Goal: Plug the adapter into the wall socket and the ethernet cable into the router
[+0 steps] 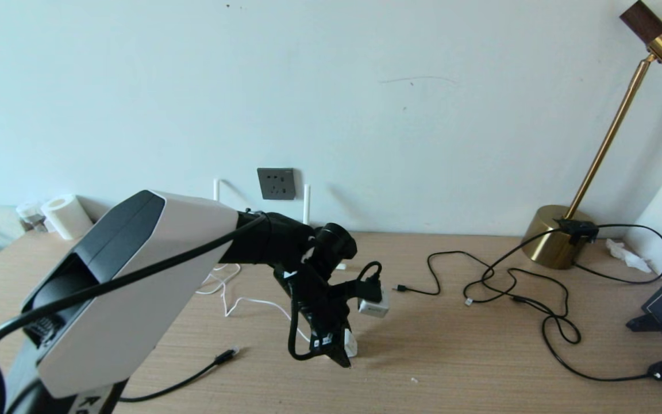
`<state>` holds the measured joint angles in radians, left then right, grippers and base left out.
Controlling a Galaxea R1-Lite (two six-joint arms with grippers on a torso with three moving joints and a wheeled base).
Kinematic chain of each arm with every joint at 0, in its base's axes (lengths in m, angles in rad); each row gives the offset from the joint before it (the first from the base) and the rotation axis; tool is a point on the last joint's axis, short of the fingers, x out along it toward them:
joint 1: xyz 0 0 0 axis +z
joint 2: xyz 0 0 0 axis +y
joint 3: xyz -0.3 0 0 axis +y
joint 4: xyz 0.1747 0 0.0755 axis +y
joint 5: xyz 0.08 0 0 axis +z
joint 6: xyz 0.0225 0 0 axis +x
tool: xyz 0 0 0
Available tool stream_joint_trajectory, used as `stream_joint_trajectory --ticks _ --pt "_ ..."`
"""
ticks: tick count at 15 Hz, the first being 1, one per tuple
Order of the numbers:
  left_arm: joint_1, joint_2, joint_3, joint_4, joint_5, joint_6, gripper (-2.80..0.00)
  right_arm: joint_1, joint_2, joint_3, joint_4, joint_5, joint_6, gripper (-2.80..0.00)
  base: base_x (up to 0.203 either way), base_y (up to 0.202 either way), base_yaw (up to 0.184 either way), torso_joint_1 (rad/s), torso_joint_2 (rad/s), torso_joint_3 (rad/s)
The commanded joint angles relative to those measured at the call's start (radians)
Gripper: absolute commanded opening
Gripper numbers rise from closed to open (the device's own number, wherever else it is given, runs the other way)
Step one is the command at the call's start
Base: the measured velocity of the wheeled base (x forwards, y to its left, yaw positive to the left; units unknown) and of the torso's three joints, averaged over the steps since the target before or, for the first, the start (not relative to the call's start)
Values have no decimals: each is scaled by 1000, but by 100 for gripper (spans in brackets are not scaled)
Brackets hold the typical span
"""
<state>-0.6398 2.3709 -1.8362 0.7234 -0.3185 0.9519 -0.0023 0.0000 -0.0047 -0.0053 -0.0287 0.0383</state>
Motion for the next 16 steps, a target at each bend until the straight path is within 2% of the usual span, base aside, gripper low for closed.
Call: stream_joint_trajectory --ticks 1,6,8,10,13,16 --pt "0 1 0 5 -2 5 -280 -1 1 0 -1 0 0 -280 0 0 0 0 0 0" --pt "0 -9 4 13 -4 4 -280 1 0 0 -1 0 0 -280 0 0 0 0 0 0" --pt "6 -56 24 17 -5 -6 -280 0 1 0 -1 0 0 -280 0 0 0 0 0 0" --pt "44 -142 63 15 -18 -22 -280 -1 0 0 -1 0 0 -280 0 0 0 0 0 0" --pt "178 -320 128 9 -100 -30 -280 -1 0 0 -1 0 0 -280 0 0 0 0 0 0" --pt "413 -517 253 1 -221 -28 -280 0 1 0 -1 0 0 -280 0 0 0 0 0 0"
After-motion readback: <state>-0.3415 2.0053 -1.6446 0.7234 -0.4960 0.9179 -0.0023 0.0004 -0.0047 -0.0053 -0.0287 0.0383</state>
